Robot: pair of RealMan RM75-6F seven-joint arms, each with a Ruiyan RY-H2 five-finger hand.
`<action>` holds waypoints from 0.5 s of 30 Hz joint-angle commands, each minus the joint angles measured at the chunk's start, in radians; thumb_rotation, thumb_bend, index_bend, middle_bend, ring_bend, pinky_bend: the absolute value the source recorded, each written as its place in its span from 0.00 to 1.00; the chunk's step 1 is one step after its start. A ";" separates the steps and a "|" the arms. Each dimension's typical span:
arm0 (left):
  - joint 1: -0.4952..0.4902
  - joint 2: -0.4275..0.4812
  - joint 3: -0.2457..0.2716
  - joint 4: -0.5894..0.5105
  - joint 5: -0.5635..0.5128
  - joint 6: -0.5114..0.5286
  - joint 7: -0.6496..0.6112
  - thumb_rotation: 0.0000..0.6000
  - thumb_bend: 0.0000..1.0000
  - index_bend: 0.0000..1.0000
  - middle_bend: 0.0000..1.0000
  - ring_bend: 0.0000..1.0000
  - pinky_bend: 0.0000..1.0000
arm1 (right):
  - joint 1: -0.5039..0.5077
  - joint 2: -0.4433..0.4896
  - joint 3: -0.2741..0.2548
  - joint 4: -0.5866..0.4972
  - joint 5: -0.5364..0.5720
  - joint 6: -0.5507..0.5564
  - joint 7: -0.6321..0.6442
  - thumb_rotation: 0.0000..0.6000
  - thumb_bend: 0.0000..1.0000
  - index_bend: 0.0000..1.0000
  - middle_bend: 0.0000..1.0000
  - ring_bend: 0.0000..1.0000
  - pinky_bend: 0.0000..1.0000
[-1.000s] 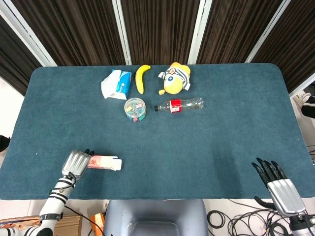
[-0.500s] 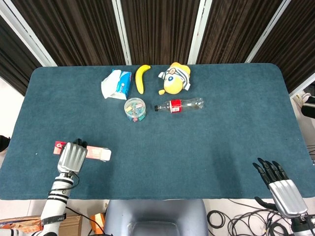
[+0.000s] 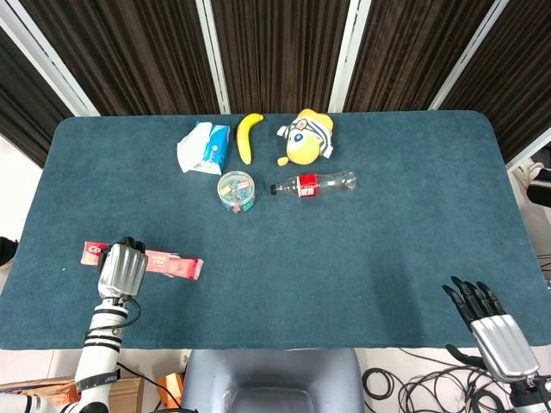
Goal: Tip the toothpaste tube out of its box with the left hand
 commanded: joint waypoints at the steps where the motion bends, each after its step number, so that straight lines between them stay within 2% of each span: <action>1: -0.007 0.007 0.005 0.000 0.013 0.009 0.007 1.00 0.41 0.52 0.57 0.90 0.93 | 0.000 0.000 -0.001 -0.001 -0.001 -0.002 -0.002 1.00 0.10 0.01 0.00 0.05 0.07; 4: -0.019 0.013 0.023 0.032 0.071 0.033 0.036 1.00 0.41 0.52 0.57 0.90 0.93 | 0.000 0.001 -0.001 -0.001 -0.001 0.000 0.000 1.00 0.09 0.01 0.00 0.05 0.07; 8: -0.026 0.026 0.044 0.130 0.211 0.068 0.027 1.00 0.41 0.52 0.57 0.89 0.93 | -0.001 0.001 -0.001 0.000 -0.002 0.002 0.002 1.00 0.10 0.01 0.00 0.05 0.07; 15: -0.002 0.049 0.021 0.287 0.373 0.119 -0.088 1.00 0.41 0.51 0.56 0.89 0.92 | 0.000 0.000 -0.002 -0.002 0.000 -0.005 -0.005 1.00 0.10 0.01 0.00 0.05 0.07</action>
